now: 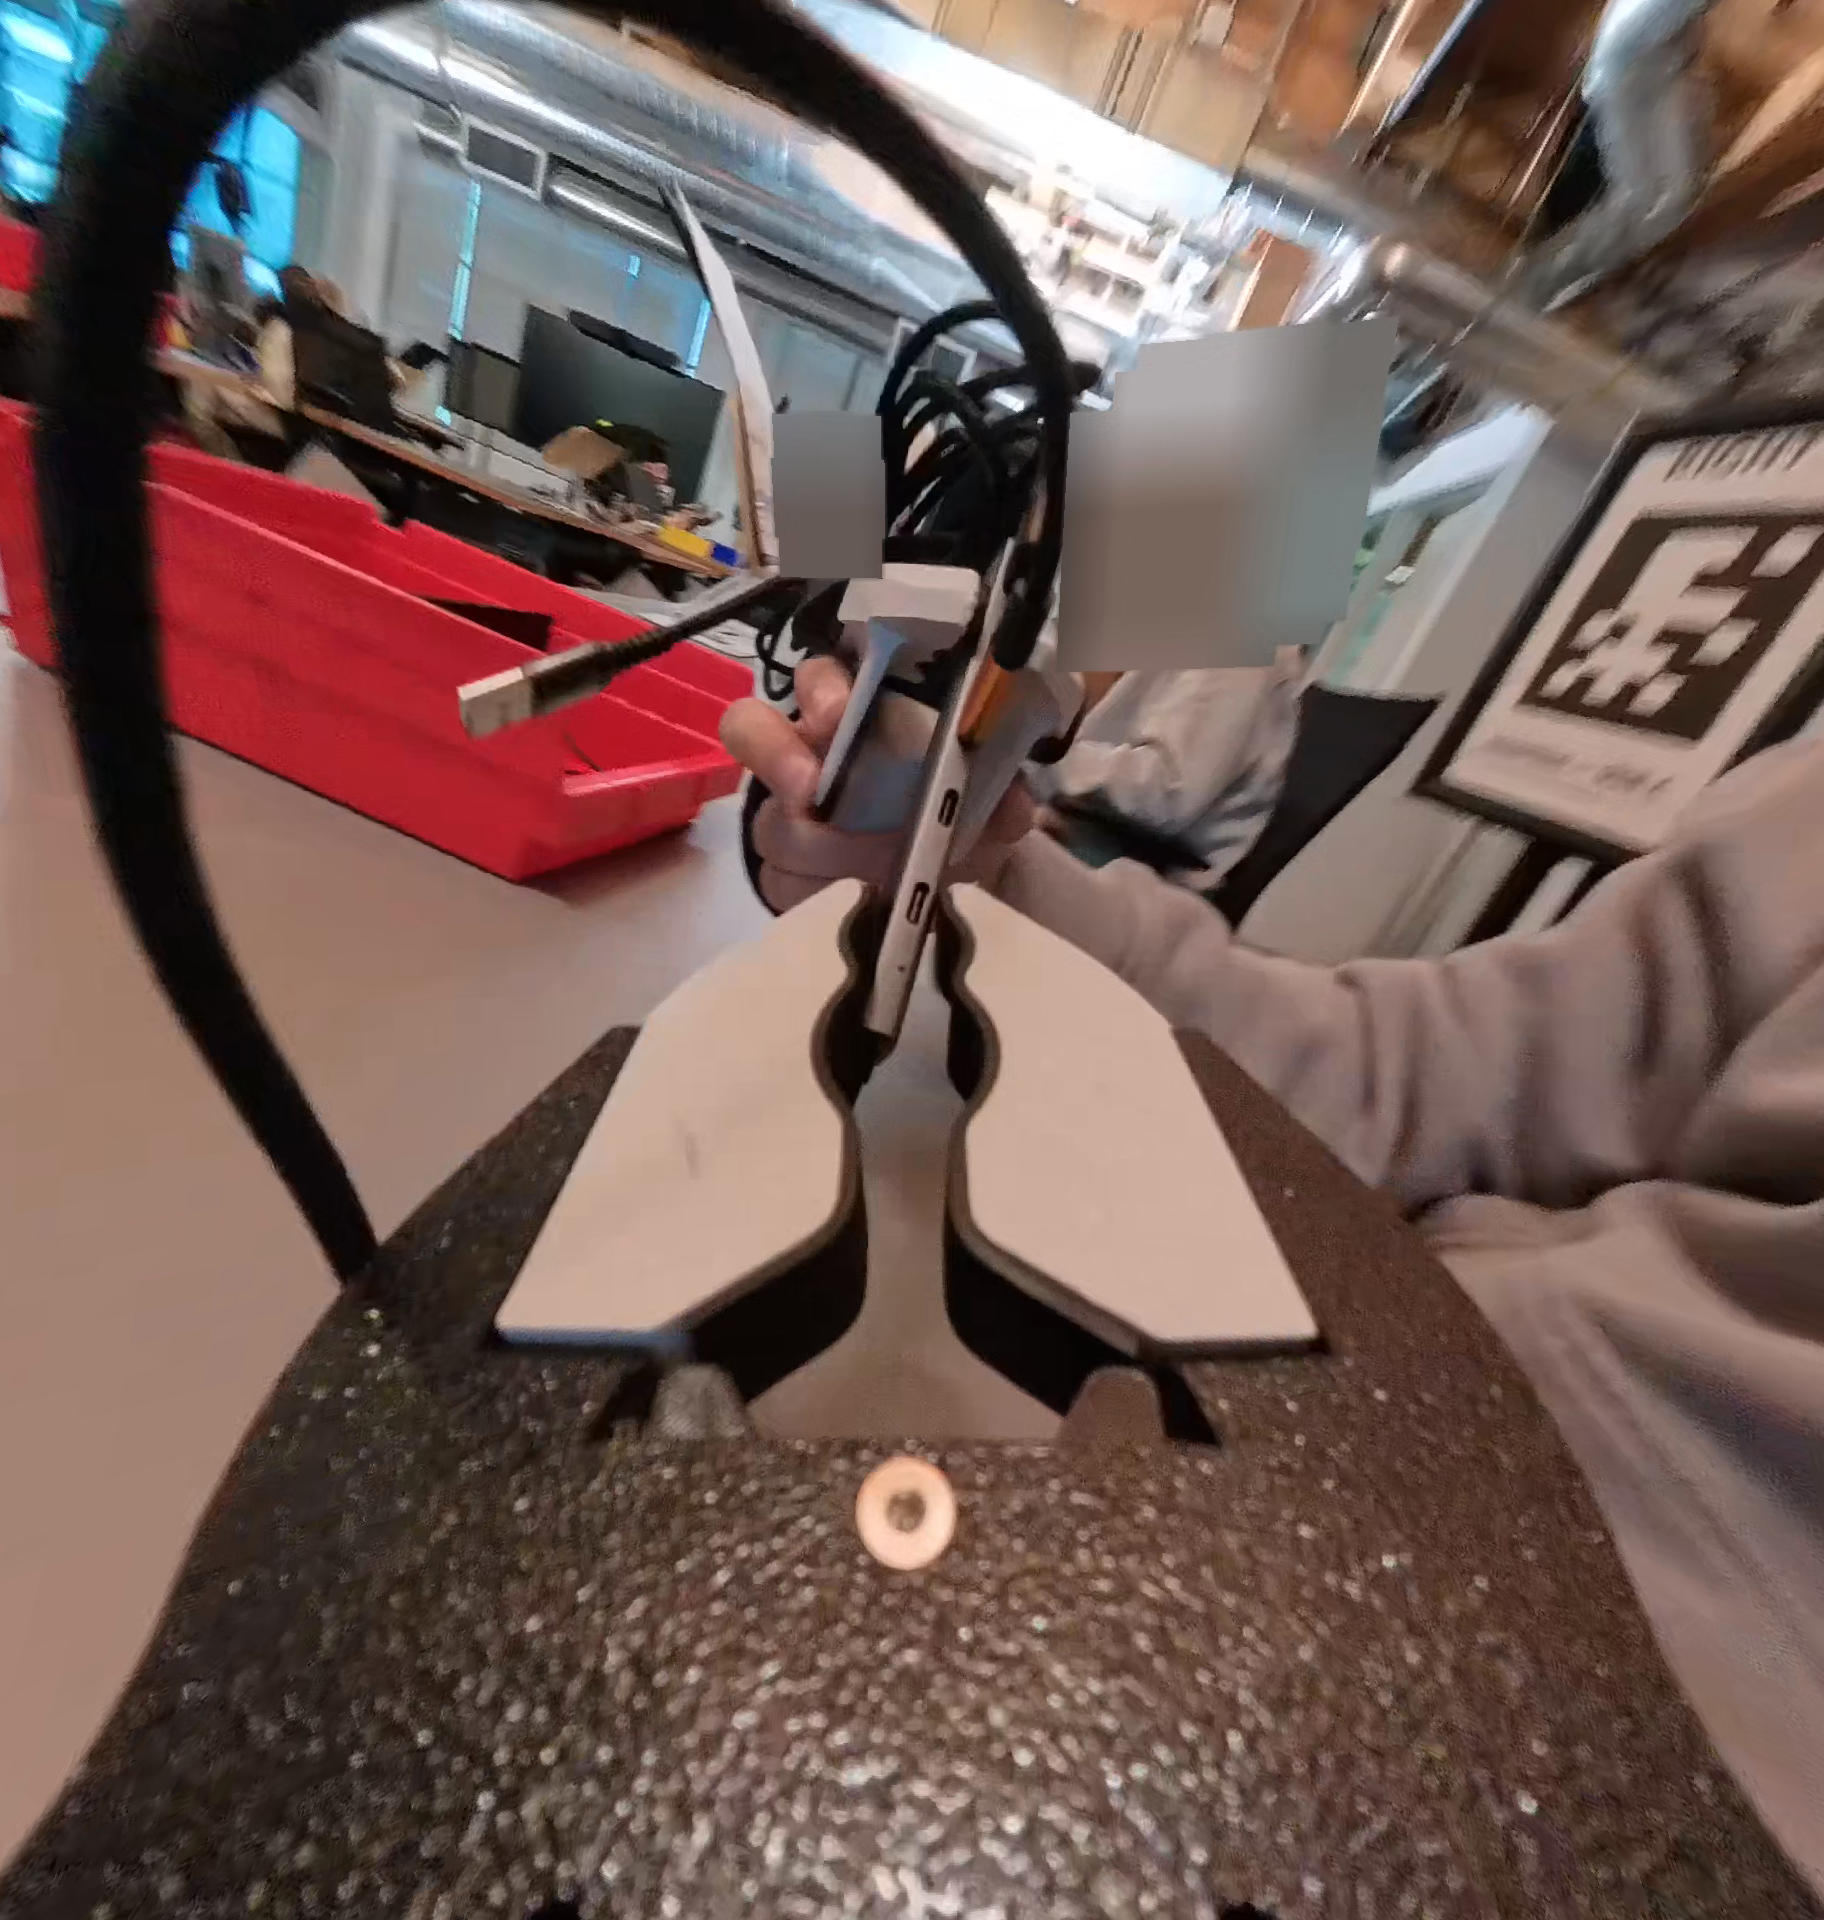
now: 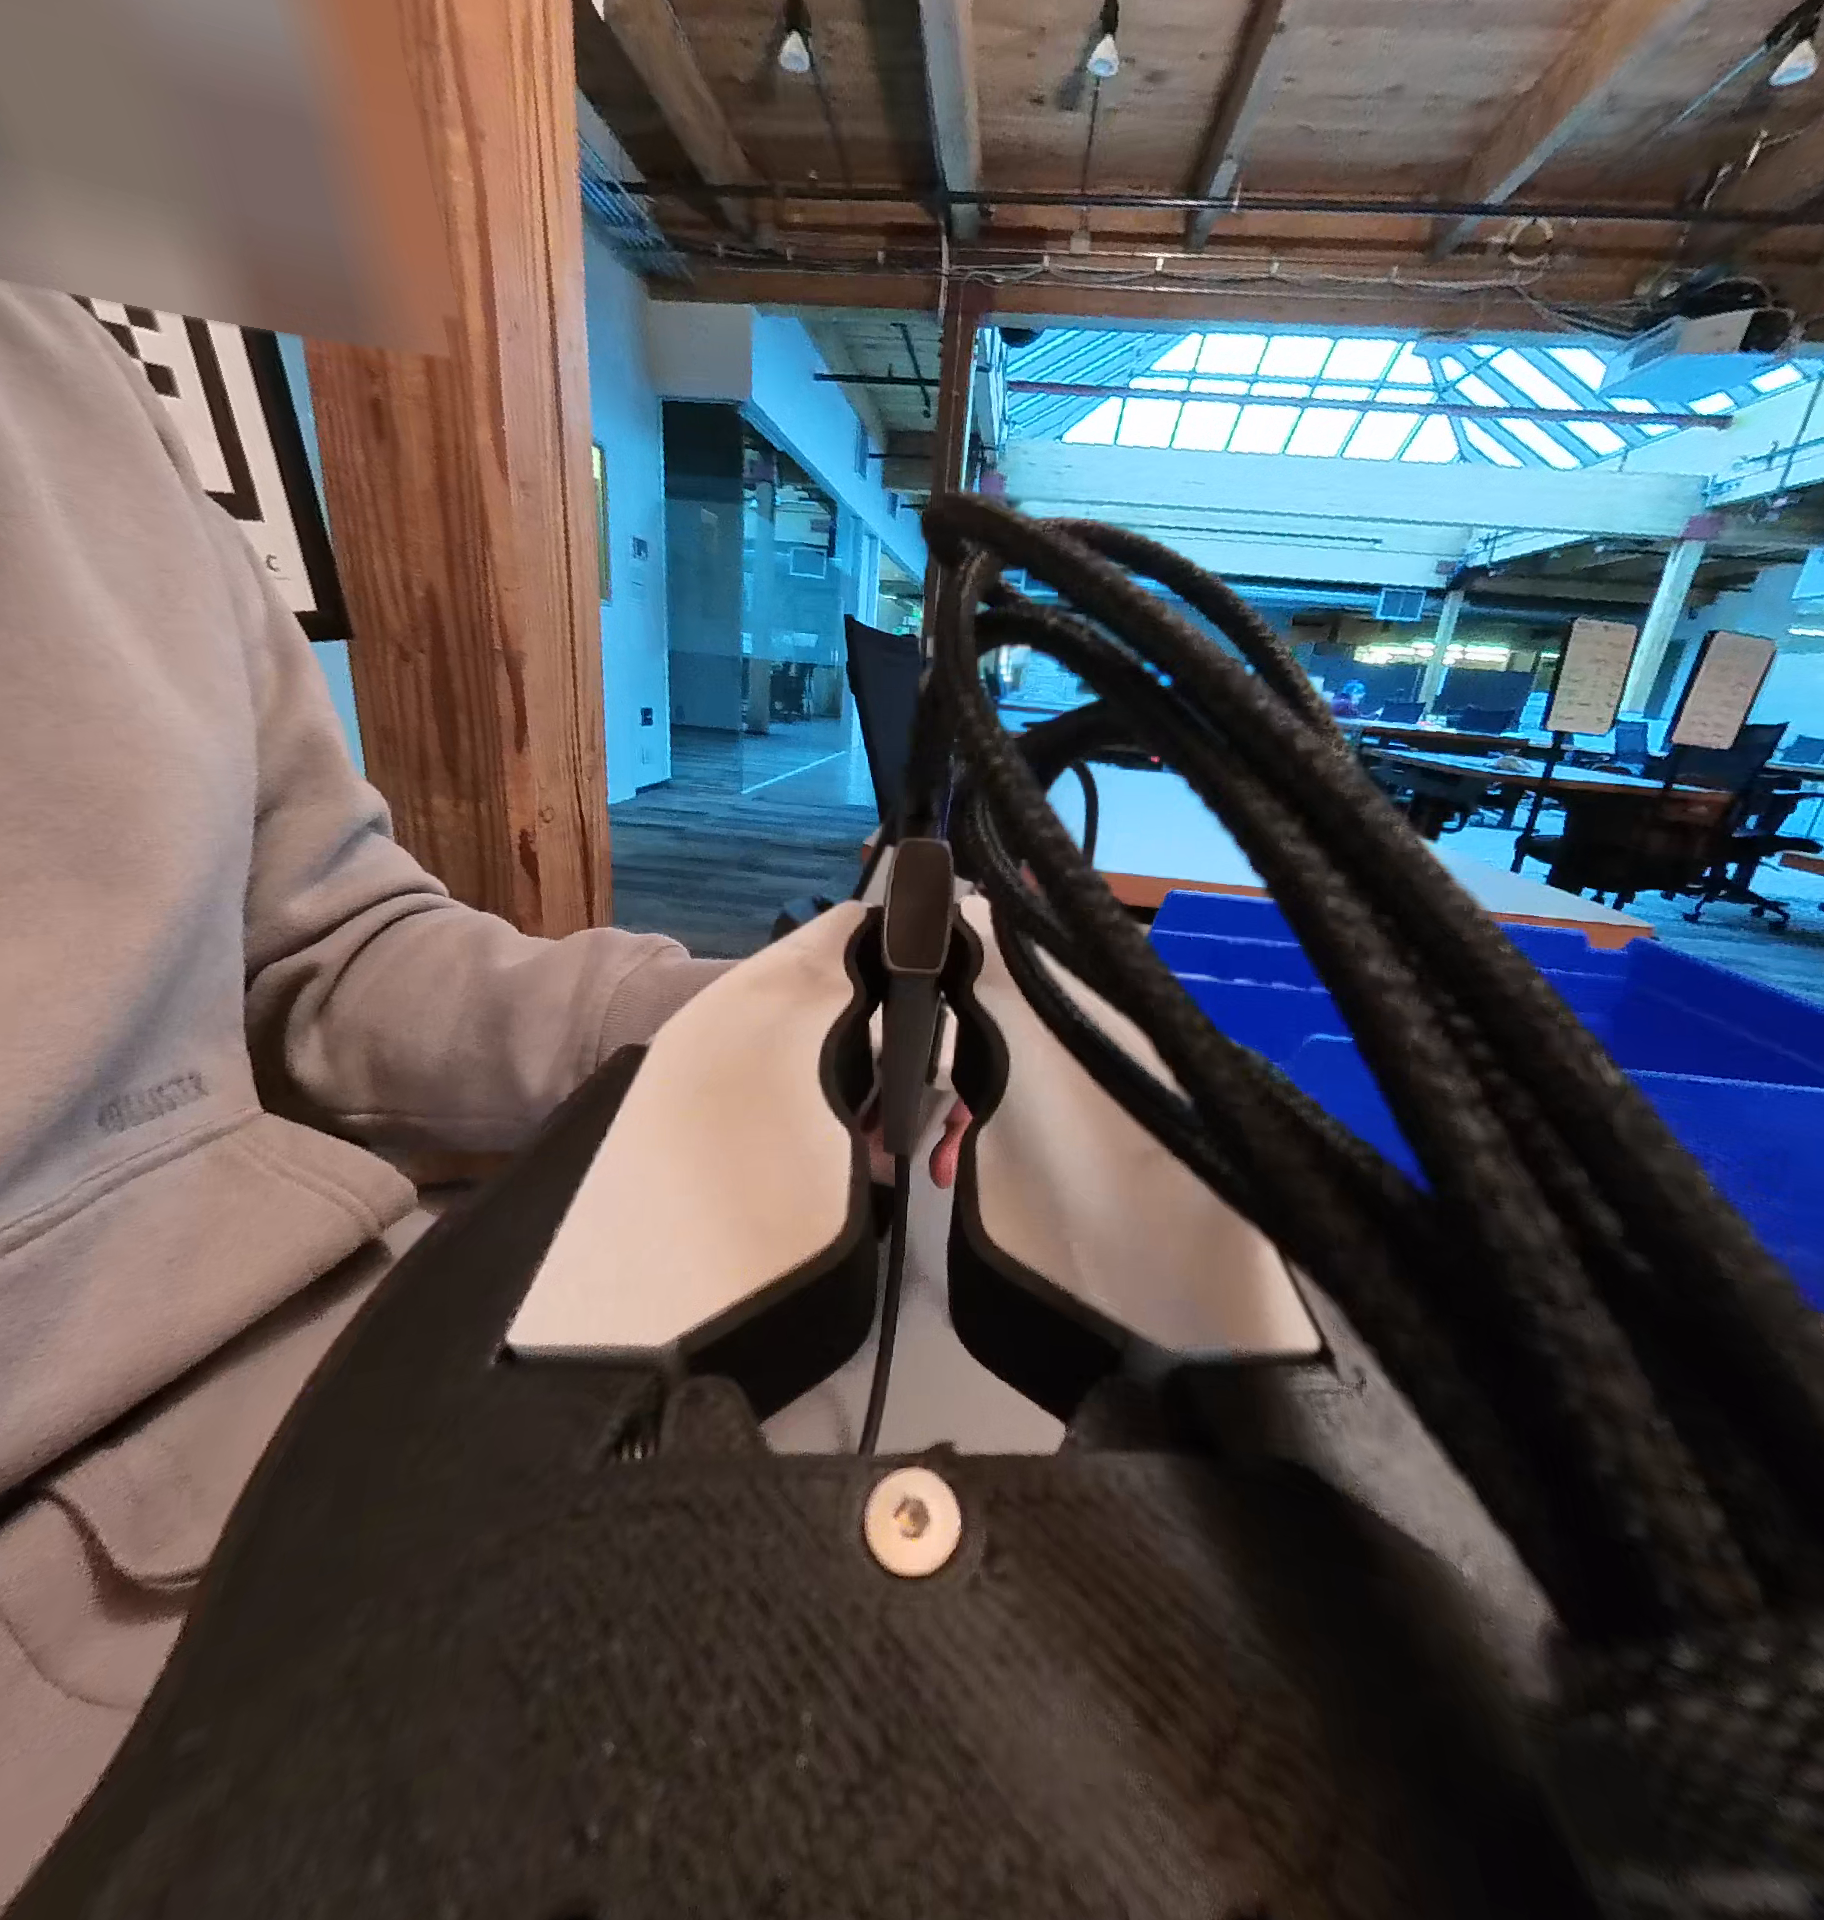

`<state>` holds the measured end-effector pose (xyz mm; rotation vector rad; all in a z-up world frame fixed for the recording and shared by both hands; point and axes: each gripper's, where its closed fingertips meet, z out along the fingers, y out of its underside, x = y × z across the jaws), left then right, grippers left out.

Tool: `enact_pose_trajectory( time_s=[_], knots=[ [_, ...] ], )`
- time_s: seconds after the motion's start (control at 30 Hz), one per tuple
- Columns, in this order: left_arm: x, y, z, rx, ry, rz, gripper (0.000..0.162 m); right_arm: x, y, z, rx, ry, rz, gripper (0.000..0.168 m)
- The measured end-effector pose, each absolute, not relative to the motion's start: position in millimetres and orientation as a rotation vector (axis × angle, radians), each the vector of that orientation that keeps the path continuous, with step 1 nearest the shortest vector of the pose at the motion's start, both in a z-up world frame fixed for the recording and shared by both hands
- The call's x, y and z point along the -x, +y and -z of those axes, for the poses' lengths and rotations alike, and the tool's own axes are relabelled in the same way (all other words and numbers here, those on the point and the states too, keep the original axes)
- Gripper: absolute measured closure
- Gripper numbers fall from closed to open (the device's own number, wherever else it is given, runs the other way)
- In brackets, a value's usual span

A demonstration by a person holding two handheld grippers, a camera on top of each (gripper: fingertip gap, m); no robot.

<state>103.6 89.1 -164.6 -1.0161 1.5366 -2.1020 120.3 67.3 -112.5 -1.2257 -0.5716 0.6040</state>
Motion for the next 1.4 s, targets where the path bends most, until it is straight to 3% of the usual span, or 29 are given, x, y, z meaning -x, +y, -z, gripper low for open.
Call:
enact_pose_trajectory(
  time_s=[0.03,0.3,0.43,0.5,0.57,0.7,0.93,1.4],
  knots=[
    [-104.1,88.4,166.4,0.997,1.556,2.046,0.152,-120.1,67.7,112.3,1.223,-0.564,-0.613,0.158],
    [-112.1,97.1,176.2,0.772,1.687,1.366,0.153,-126.0,77.7,118.9,1.308,-0.467,-0.625,0.157],
    [-113.4,92.5,159.2,0.701,1.593,1.324,0.152,-131.3,70.8,105.5,1.226,-0.436,-0.667,0.158],
    [-115.9,92.2,157.2,0.698,1.555,1.294,0.133,-133.4,69.4,99.3,1.187,-0.397,-0.726,0.158],
    [-118.1,86.5,168.9,0.675,1.643,1.209,0.144,-133.1,68.9,96.1,1.151,-0.375,-0.755,0.158],
    [-122.6,92.8,166.7,0.74,1.594,1.178,0.15,-135.9,68.2,95.9,1.14,-0.34,-0.738,0.157],
    [-126.5,132.9,152.5,0.661,1.407,0.495,0.152,-159.7,97.0,117.8,1.338,0.067,-0.663,0.127],
    [-120.1,117.0,143.3,0.475,1.386,0.492,0.153,-165.3,93.9,112.3,1.092,0.235,-0.903,0.144]
  ],
)
